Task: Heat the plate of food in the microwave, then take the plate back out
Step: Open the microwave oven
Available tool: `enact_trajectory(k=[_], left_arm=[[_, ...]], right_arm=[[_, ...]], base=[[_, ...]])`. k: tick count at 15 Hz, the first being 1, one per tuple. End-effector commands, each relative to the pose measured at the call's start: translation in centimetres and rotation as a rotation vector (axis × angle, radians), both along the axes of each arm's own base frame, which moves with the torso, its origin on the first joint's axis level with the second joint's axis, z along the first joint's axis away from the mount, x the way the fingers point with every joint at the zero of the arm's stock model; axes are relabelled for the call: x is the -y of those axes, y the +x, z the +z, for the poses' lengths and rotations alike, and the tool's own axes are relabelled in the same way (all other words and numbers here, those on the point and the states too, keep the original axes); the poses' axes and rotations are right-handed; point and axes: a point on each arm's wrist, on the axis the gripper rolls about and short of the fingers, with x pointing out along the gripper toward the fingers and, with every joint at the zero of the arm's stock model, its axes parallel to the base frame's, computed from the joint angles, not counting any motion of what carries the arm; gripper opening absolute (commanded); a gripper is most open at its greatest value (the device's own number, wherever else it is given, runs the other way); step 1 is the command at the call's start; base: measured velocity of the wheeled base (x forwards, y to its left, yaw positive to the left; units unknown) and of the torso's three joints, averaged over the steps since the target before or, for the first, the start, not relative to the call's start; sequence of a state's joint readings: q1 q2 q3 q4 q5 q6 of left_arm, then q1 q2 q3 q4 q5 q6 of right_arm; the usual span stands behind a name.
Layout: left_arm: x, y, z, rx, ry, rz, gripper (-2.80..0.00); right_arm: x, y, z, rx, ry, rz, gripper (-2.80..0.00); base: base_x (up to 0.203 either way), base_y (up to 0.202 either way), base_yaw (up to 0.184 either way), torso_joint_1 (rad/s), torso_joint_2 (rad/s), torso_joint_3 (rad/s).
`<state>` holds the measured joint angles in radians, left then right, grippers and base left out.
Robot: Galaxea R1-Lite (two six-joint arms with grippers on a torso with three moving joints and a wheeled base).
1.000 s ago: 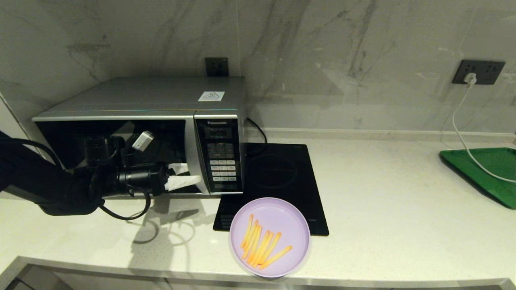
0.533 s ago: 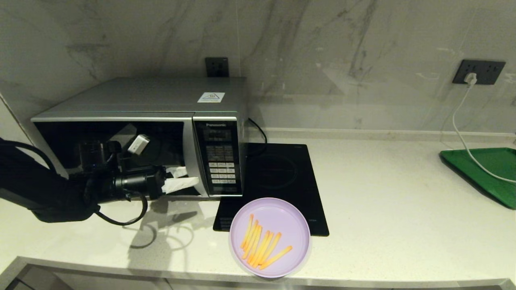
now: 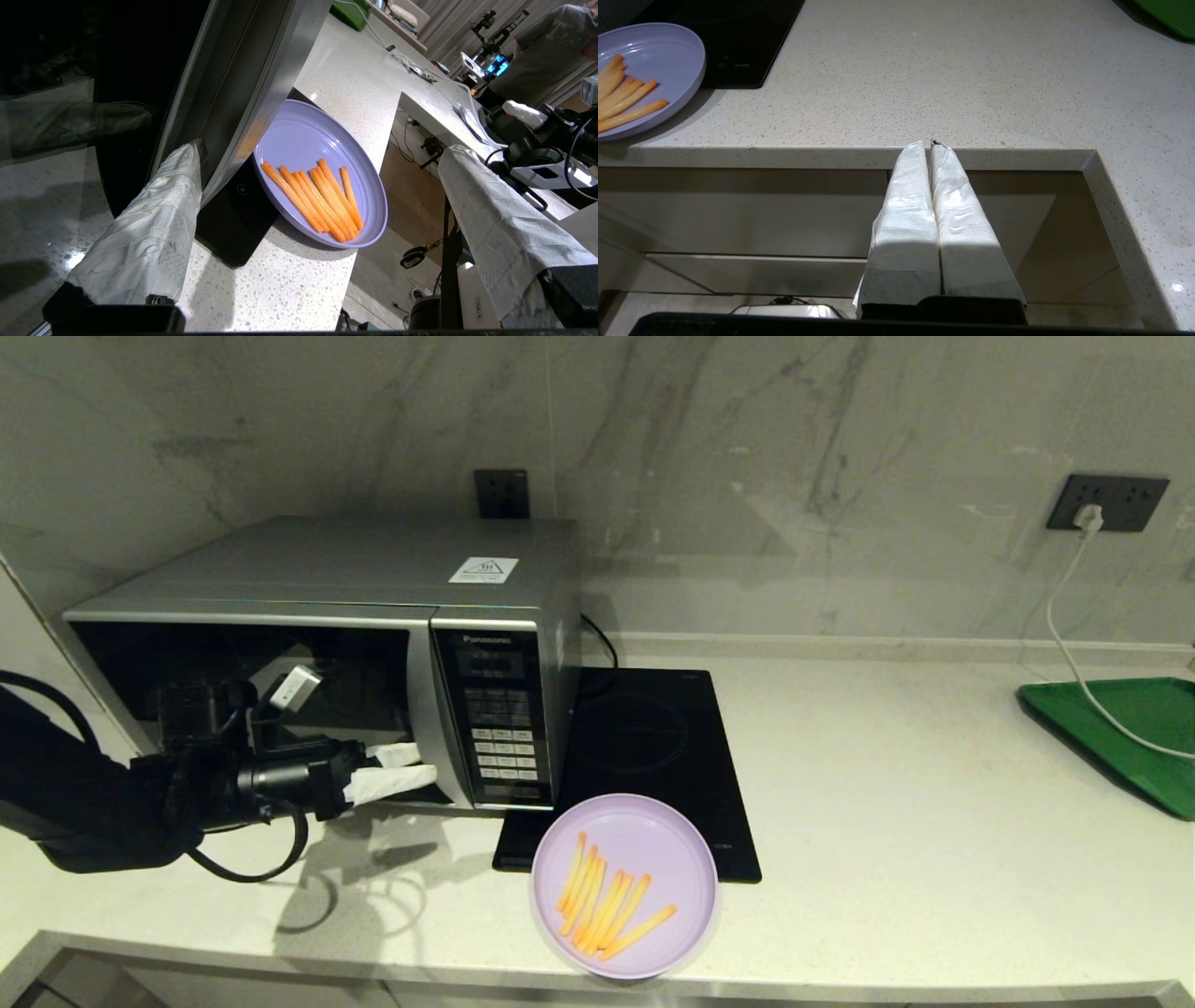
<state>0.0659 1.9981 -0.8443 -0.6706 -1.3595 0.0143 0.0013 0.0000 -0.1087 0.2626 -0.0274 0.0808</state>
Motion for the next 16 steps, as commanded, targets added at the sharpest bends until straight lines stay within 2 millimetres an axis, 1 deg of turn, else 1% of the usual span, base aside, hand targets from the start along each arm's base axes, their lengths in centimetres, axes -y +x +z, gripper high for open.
enact_trajectory(k=[1,4,5,7,8,9,10,12,13,14,16], left_arm=[[-0.1,-0.3,0.7,0.026,-0.002,-0.004,0.00],[0.0,-0.6,0.8,0.024,-0.003,-0.008,0.00],[0.0,-0.8,1.2,0.033,-0.003,-0.009,0.00],[0.0,-1.7,1.8,0.029,-0.015,-0.027,0.00],[-0.5,-2.6,2.1,0.011,-0.028,-0.033,0.00],[-1.5,-3.5,2.2,-0.025,-0.066,-0.056,0.00],[-2.2,-3.9,1.9,-0.059,-0.087,-0.056,0.00],[-3.1,-3.8,1.0,-0.103,-0.099,-0.030,0.00],[-3.5,-3.9,0.9,-0.104,-0.096,-0.011,0.00],[-3.8,-4.0,0.8,-0.107,-0.089,0.013,0.00],[-5.2,-4.9,0.2,-0.111,-0.068,0.105,0.00]], right_arm=[[0.0,0.0,0.0,-0.001,0.000,0.000,-2.80],[0.0,0.0,0.0,-0.001,0.000,0.000,-2.80],[0.0,0.0,0.0,-0.001,0.000,-0.001,-2.80],[0.0,0.0,0.0,-0.001,0.000,0.000,-2.80],[0.0,0.0,0.0,-0.003,0.000,0.000,-2.80],[0.0,0.0,0.0,-0.001,0.000,0.000,-2.80],[0.0,0.0,0.0,-0.001,0.000,-0.001,-2.80],[0.0,0.0,0.0,-0.001,0.000,0.000,-2.80],[0.0,0.0,0.0,-0.001,0.000,0.000,-2.80],[0.0,0.0,0.0,-0.002,0.000,0.000,-2.80],[0.0,0.0,0.0,-0.002,0.000,0.000,-2.80]], base=[[0.000,0.000,0.000,0.000,0.00,0.000],[0.000,0.000,0.000,0.000,0.00,0.000],[0.000,0.000,0.000,0.000,0.00,0.000],[0.000,0.000,0.000,0.000,0.00,0.000],[0.000,0.000,0.000,0.000,0.00,0.000],[0.000,0.000,0.000,0.000,0.00,0.000],[0.000,0.000,0.000,0.000,0.00,0.000],[0.000,0.000,0.000,0.000,0.00,0.000],[0.000,0.000,0.000,0.000,0.00,0.000],[0.000,0.000,0.000,0.000,0.00,0.000],[0.000,0.000,0.000,0.000,0.00,0.000]])
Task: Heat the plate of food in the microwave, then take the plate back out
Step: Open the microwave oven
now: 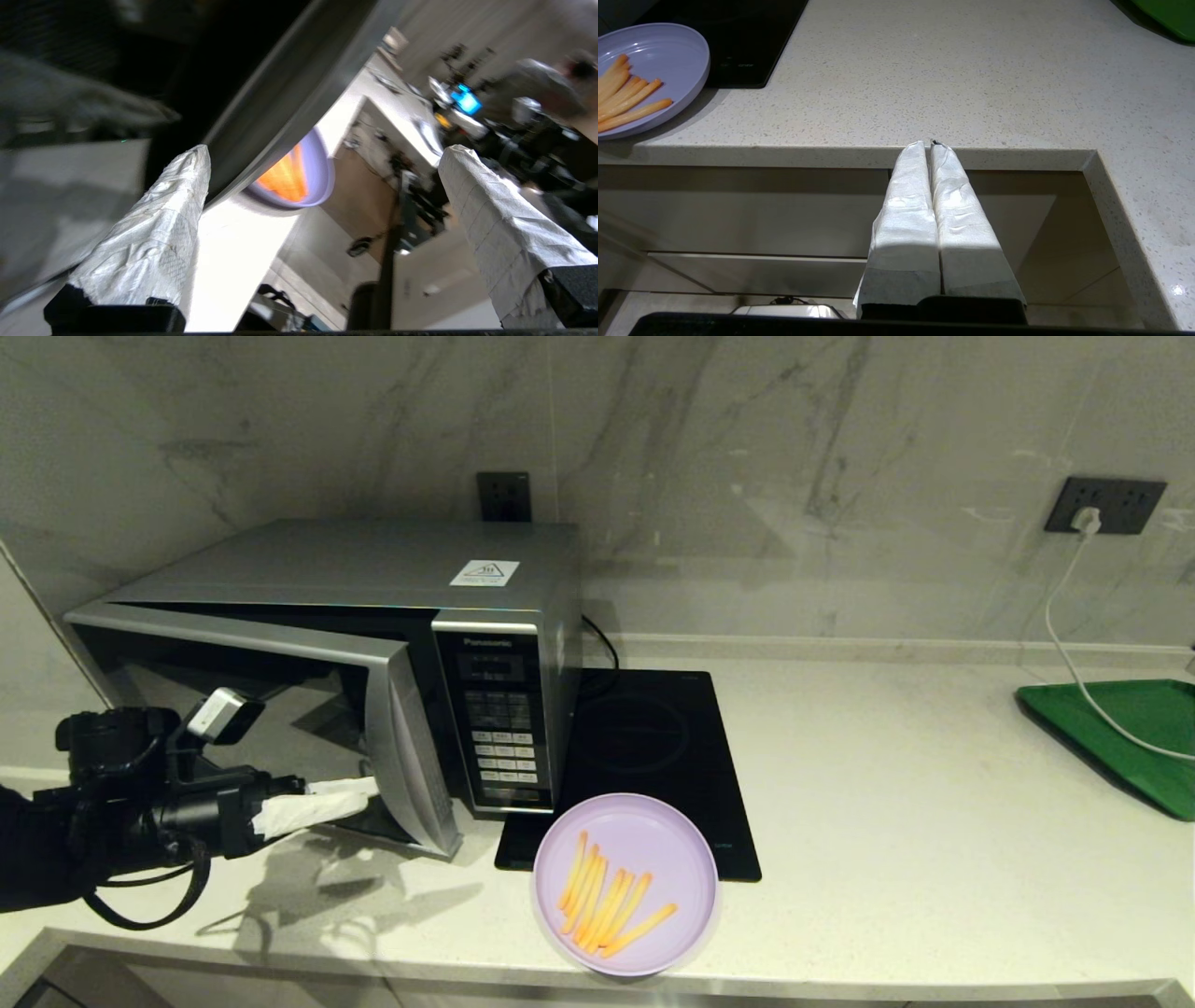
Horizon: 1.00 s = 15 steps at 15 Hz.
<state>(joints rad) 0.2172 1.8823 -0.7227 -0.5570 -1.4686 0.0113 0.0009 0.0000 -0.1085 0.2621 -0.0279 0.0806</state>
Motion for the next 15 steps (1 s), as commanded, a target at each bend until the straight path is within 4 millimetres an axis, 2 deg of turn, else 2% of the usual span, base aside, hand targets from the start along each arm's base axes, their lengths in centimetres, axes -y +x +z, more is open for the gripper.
enact_trajectory(k=[1,3,4,5,6,8,9,12,15], left_arm=[[-2.1,-1.3,-0.3,0.017,0.021,0.094,0.00],[-4.9,-3.5,-0.2,0.044,0.047,0.226,0.00],[-6.3,-4.4,-0.1,0.051,0.063,0.295,-2.80],[-7.4,-5.4,0.6,0.071,0.082,0.363,-2.80],[-7.8,-6.4,1.6,0.103,0.101,0.399,-2.80],[-7.4,-7.9,4.7,0.208,0.172,0.458,-2.80],[-6.5,-8.2,6.8,0.277,0.225,0.489,-2.80],[-1.0,-6.7,12.7,0.405,0.353,0.608,-2.80],[4.6,-5.6,18.0,0.498,0.401,0.778,-2.80]], right_arm=[[0.0,0.0,0.0,-0.001,0.001,0.000,-2.80],[0.0,0.0,0.0,-0.003,0.001,0.001,-2.80],[0.0,0.0,0.0,-0.001,0.001,0.001,-2.80],[0.0,0.0,0.0,-0.003,0.000,0.001,-2.80],[0.0,0.0,0.0,-0.001,0.000,-0.001,-2.80],[0.0,0.0,0.0,-0.001,0.001,0.001,-2.80],[0.0,0.0,0.0,-0.001,0.001,0.000,-2.80],[0.0,0.0,0.0,-0.001,0.001,0.001,-2.80],[0.0,0.0,0.0,-0.002,0.001,0.000,-2.80]], base=[[0.000,0.000,0.000,0.000,0.00,0.000],[0.000,0.000,0.000,0.000,0.00,0.000],[0.000,0.000,0.000,0.000,0.00,0.000],[0.000,0.000,0.000,0.000,0.00,0.000],[0.000,0.000,0.000,0.000,0.00,0.000],[0.000,0.000,0.000,0.000,0.00,0.000],[0.000,0.000,0.000,0.000,0.00,0.000],[0.000,0.000,0.000,0.000,0.00,0.000],[0.000,0.000,0.000,0.000,0.00,0.000]])
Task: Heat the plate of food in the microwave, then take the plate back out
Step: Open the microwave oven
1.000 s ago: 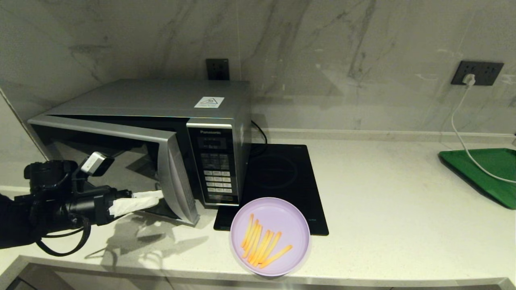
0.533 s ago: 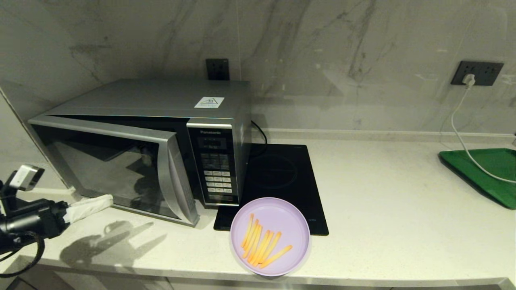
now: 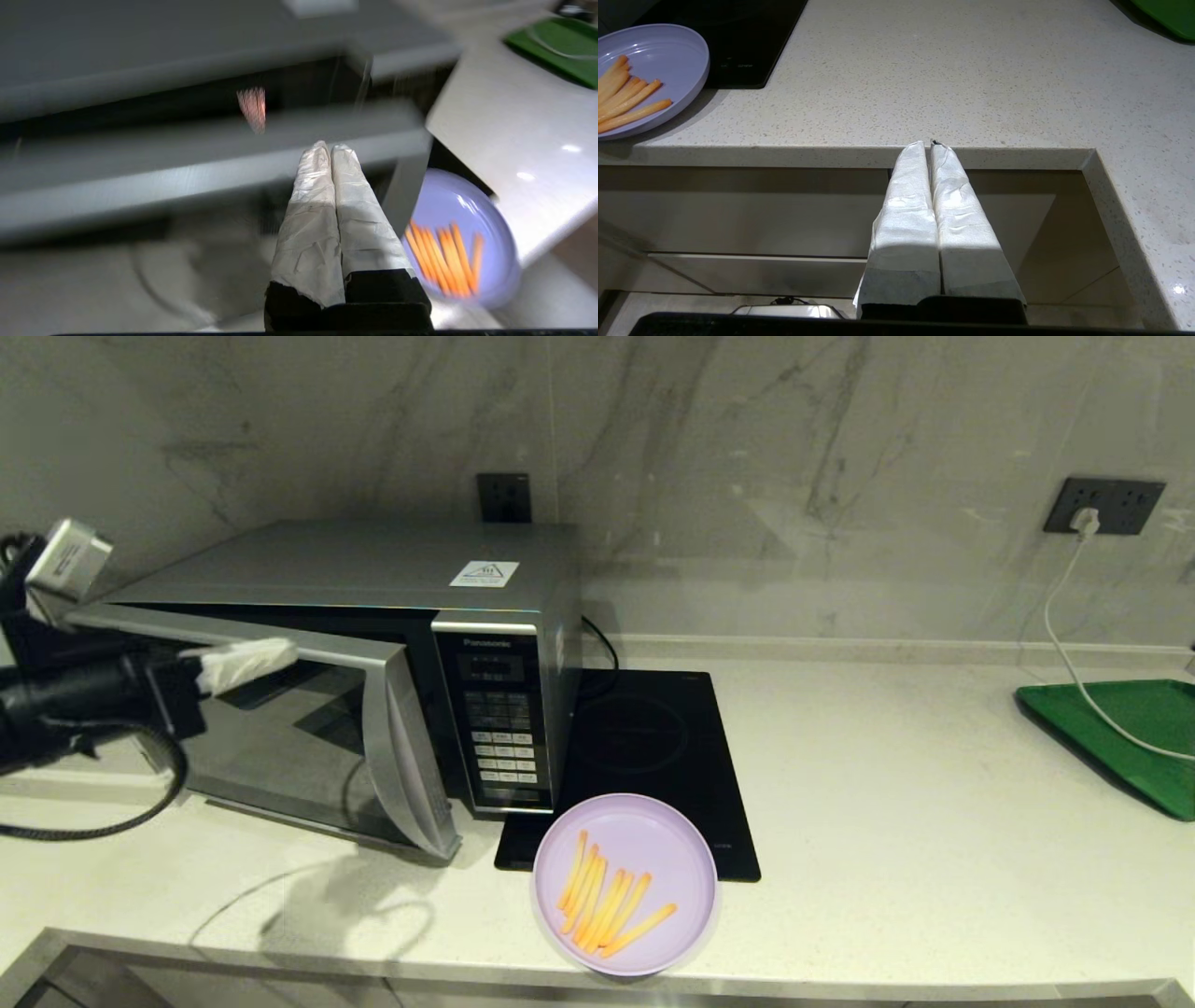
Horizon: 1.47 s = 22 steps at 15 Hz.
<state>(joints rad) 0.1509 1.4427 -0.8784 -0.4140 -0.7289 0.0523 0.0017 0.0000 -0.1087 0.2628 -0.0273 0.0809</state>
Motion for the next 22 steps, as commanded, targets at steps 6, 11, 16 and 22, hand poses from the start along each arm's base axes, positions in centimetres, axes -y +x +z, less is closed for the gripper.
enact_trajectory(k=[6,11,16,22], left_arm=[[5.8,1.3,7.4,0.105,0.049,0.280,-2.80],[7.4,2.1,7.8,0.030,0.089,0.349,-2.80],[8.9,3.2,7.1,-0.085,0.150,0.388,-2.80],[10.6,4.0,6.1,-0.273,0.189,0.382,-2.80]], right_arm=[[0.0,0.0,0.0,-0.001,0.000,-0.002,-2.80],[0.0,0.0,0.0,-0.001,0.000,-0.001,-2.80],[0.0,0.0,0.0,-0.001,0.000,-0.001,-2.80],[0.0,0.0,0.0,-0.002,0.000,0.000,-2.80]], base=[[0.000,0.000,0.000,0.000,0.00,0.000],[0.000,0.000,0.000,0.000,0.00,0.000],[0.000,0.000,0.000,0.000,0.00,0.000],[0.000,0.000,0.000,0.000,0.00,0.000]])
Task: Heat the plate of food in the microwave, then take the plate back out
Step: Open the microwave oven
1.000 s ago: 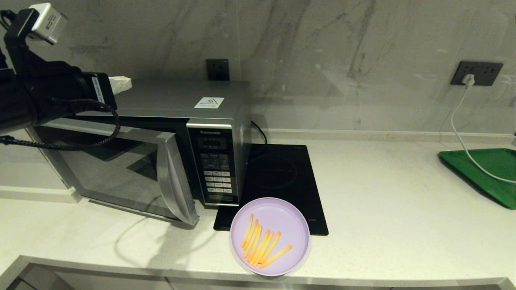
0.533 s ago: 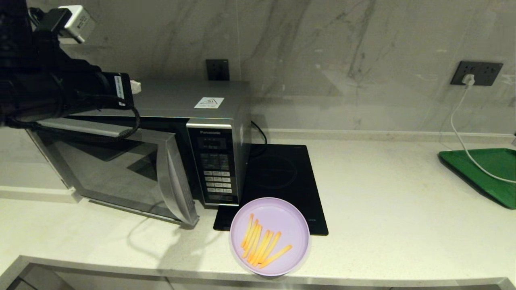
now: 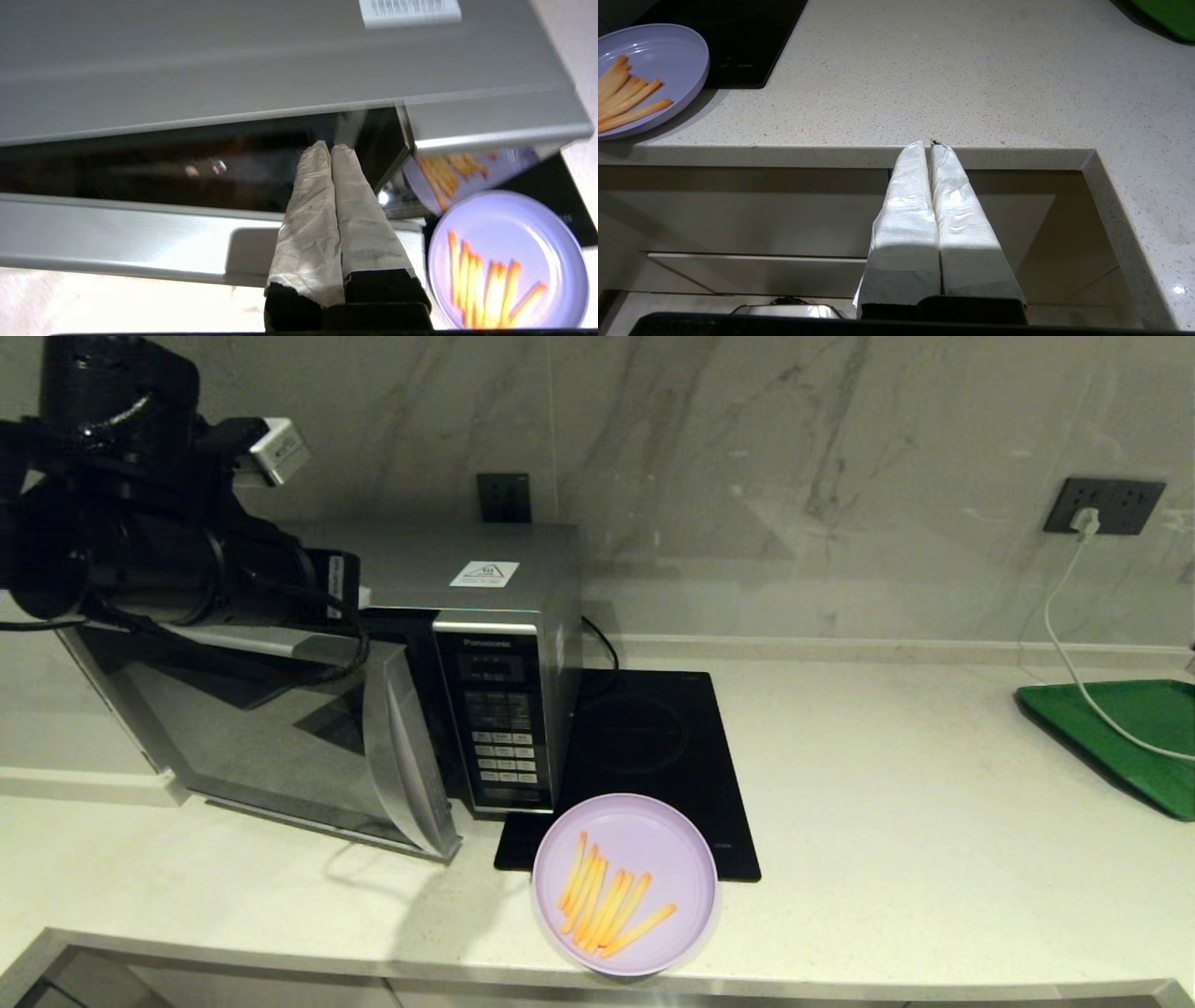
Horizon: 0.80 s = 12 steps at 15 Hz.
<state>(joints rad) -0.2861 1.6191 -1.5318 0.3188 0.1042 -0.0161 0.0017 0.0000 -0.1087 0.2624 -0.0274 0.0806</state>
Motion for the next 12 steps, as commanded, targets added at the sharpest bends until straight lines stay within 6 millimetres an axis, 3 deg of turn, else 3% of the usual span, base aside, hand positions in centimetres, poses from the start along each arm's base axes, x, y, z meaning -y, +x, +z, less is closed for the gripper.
enact_trajectory(k=[1,12], left_arm=[[0.44,0.64,-0.53,-0.043,0.001,0.000,-2.80],[0.23,0.21,-1.15,-0.107,0.008,0.043,-2.80]], right_arm=[[0.00,0.00,-0.01,-0.001,0.001,0.001,-2.80],[0.00,0.00,-0.01,-0.002,0.001,-0.001,-2.80]], base=[[0.000,0.000,0.000,0.000,0.00,0.000],[0.000,0.000,0.000,0.000,0.00,0.000]])
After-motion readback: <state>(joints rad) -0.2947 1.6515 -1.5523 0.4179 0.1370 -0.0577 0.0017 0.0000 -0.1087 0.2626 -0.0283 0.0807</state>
